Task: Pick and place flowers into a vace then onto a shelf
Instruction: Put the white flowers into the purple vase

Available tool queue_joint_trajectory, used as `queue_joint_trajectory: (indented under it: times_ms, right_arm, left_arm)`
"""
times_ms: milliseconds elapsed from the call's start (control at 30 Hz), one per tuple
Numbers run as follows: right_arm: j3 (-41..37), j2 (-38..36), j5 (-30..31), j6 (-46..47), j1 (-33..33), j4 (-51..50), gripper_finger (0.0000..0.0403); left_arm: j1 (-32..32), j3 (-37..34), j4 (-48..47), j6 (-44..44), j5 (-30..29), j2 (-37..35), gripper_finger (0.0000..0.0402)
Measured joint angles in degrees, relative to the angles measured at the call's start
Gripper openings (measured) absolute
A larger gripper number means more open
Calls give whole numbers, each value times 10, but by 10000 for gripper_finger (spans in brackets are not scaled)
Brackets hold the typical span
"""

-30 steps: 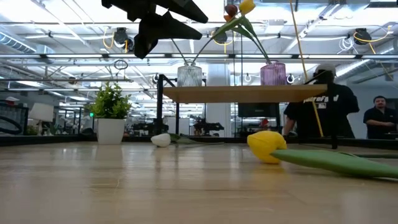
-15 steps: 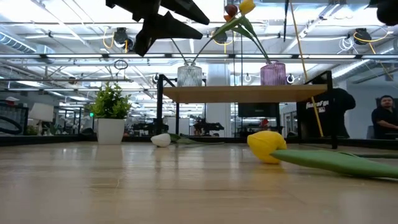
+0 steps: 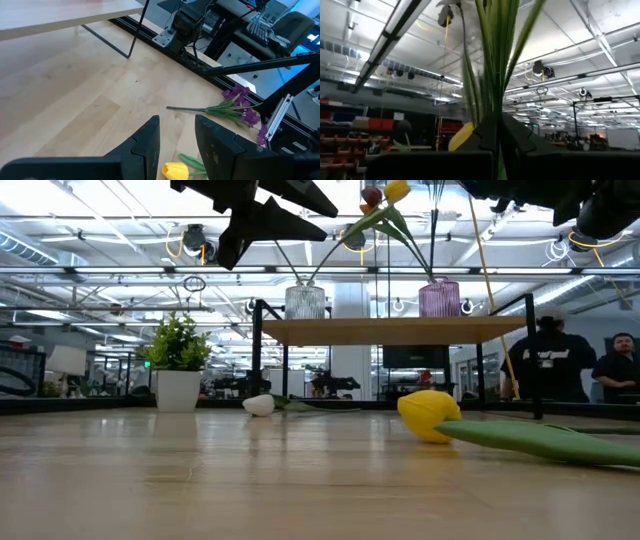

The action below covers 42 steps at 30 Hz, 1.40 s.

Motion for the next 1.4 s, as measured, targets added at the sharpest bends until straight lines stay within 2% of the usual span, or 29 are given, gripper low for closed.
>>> queue_joint_trajectory:
  times_ms: [133,333,433,567,667,800,967,1100,1300,1400]
  right_arm:
    - [0,0,22,-16,0,-5,0]
    - [1,-1,22,-7,1,-58,3]
    - [0,2,30,-32,0,-70,5]
    - [0,0,84,-34,1,-84,17]
    - [-1,2,69,-30,0,-84,22]
    - [0,-1,22,-37,1,-17,6]
    - [0,-10,22,-76,1,14,8]
    - [0,-18,22,-84,1,-30,3]
    - [0,-18,23,-38,1,-107,2]
    - [0,-18,23,-35,1,-113,4]
  left_arm:
    - [0,0,0,0,0,0,127]
    - [0,0,0,16,0,0,127]
    - [0,0,0,21,1,0,127]
    - [0,0,0,21,1,0,127]
    - [0,0,0,21,1,0,127]
    - [0,0,-1,21,1,0,127]
    - [0,0,-1,21,2,0,127]
    - [0,0,-1,21,2,0,127]
    - [0,0,-1,20,2,0,127]
    - [0,0,0,19,2,0,127]
